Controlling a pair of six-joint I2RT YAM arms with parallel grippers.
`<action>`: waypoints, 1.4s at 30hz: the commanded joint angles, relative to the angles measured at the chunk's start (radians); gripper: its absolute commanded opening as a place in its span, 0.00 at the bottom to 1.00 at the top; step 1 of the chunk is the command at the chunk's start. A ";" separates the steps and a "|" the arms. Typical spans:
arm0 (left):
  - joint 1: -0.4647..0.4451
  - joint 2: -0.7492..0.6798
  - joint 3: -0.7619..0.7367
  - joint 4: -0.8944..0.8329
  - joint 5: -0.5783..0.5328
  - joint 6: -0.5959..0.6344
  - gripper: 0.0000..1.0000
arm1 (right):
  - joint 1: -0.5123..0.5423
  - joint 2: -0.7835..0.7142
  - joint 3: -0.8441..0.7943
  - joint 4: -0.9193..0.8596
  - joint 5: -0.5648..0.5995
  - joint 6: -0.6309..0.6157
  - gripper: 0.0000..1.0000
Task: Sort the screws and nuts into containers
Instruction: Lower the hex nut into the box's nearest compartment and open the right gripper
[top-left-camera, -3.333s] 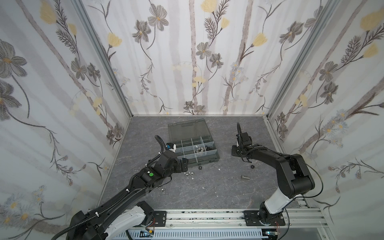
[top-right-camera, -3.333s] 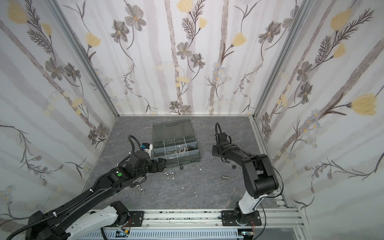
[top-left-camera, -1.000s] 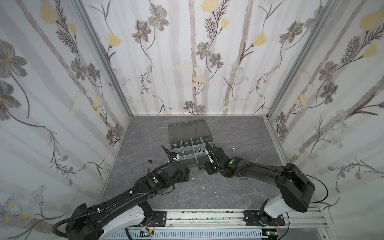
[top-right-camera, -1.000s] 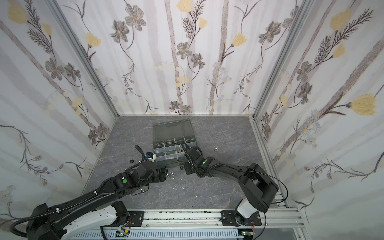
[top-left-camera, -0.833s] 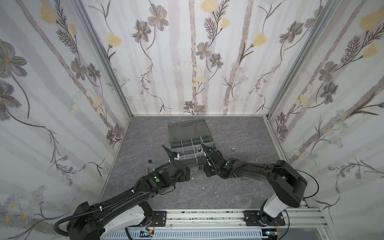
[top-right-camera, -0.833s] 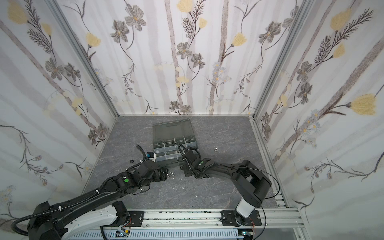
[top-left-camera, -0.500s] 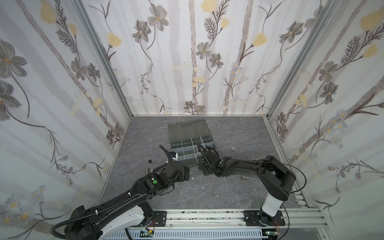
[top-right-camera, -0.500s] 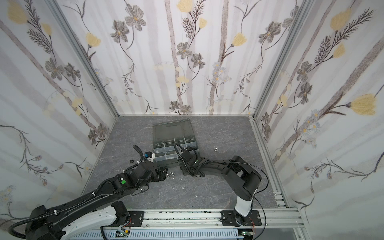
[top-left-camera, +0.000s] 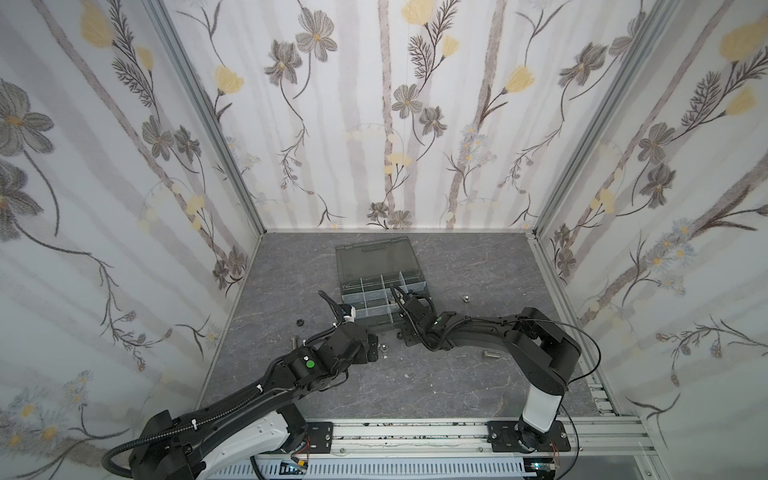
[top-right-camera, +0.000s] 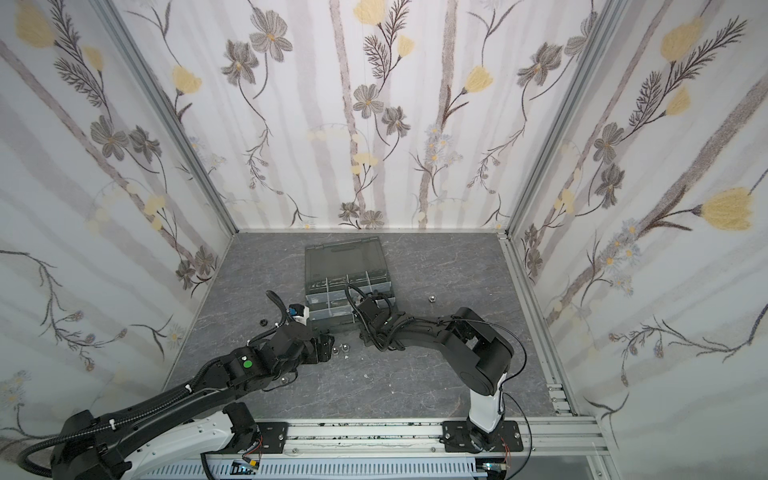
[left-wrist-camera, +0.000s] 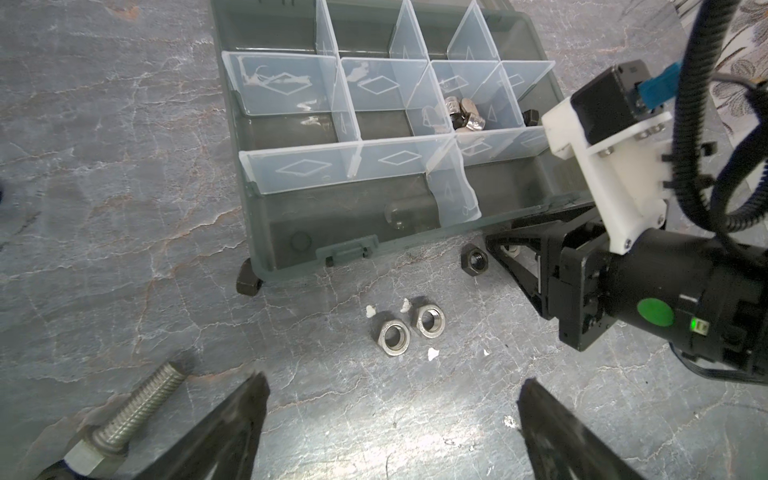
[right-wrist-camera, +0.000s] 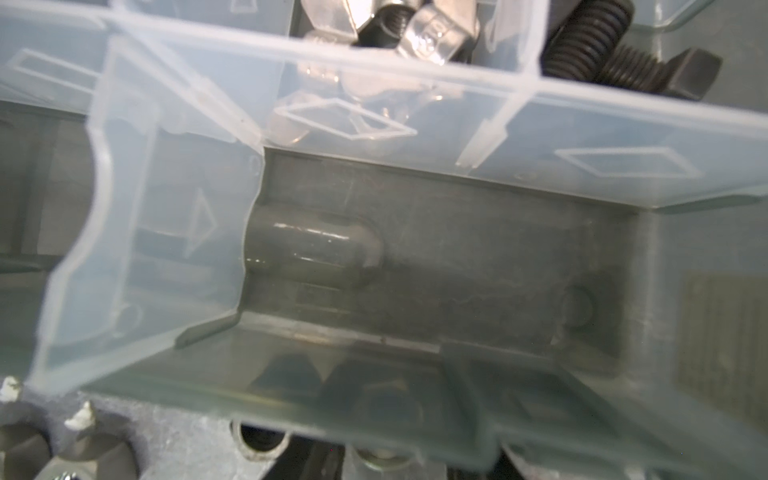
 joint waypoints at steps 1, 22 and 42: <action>0.000 -0.011 -0.006 -0.002 -0.020 -0.010 0.94 | 0.000 0.000 -0.002 -0.037 -0.008 -0.007 0.29; 0.000 -0.005 -0.016 0.001 -0.009 -0.014 0.95 | -0.010 -0.194 0.036 -0.099 -0.029 -0.023 0.14; 0.001 0.081 -0.033 0.038 0.008 -0.008 0.92 | -0.161 -0.101 0.154 -0.085 -0.219 -0.041 0.22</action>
